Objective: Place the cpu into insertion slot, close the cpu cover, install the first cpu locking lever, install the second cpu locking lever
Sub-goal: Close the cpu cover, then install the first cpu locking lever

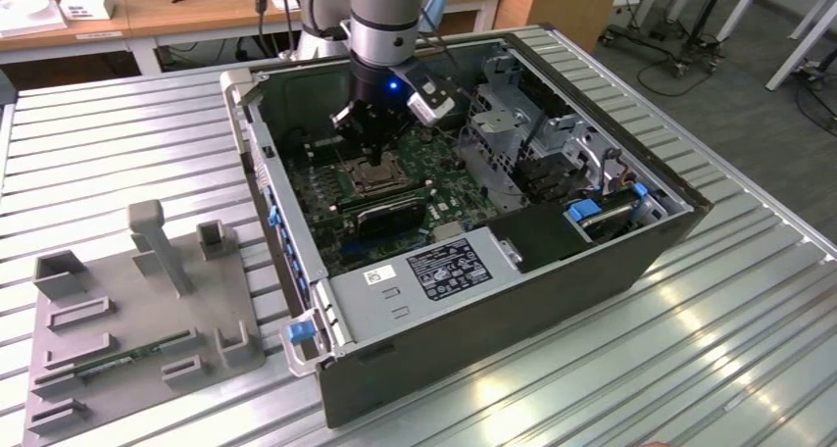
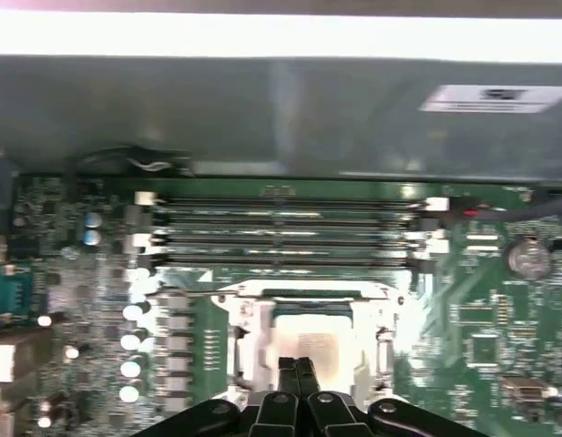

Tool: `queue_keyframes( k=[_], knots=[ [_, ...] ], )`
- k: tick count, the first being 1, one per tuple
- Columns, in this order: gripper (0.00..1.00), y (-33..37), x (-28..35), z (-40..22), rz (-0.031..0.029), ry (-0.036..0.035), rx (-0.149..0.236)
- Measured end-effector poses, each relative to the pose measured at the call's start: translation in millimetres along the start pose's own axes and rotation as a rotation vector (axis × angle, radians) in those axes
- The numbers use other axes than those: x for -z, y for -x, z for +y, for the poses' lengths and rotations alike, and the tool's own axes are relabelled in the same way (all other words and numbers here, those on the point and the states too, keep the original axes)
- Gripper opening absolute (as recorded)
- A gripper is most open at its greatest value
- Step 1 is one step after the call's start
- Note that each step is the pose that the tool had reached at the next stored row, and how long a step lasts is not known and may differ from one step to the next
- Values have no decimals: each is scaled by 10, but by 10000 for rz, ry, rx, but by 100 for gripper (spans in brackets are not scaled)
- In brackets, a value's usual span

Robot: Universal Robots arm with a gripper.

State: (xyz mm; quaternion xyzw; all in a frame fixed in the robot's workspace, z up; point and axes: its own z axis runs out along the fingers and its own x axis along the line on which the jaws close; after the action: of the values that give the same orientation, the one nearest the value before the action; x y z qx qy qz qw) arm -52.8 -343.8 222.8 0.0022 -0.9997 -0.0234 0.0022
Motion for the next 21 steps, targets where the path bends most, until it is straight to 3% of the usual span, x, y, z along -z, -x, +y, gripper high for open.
queue_keyframes(
  k=[4, 7, 9, 21],
  knots=[
    [11, 20, 0, 0, -26, 0, 0],
    [11, 20, -2, 0, -219, 0, 10],
    [11, 21, -3, 0, -272, 1, 13],
    [11, 11, -13, -1, -273, -9, -8]
  ],
)
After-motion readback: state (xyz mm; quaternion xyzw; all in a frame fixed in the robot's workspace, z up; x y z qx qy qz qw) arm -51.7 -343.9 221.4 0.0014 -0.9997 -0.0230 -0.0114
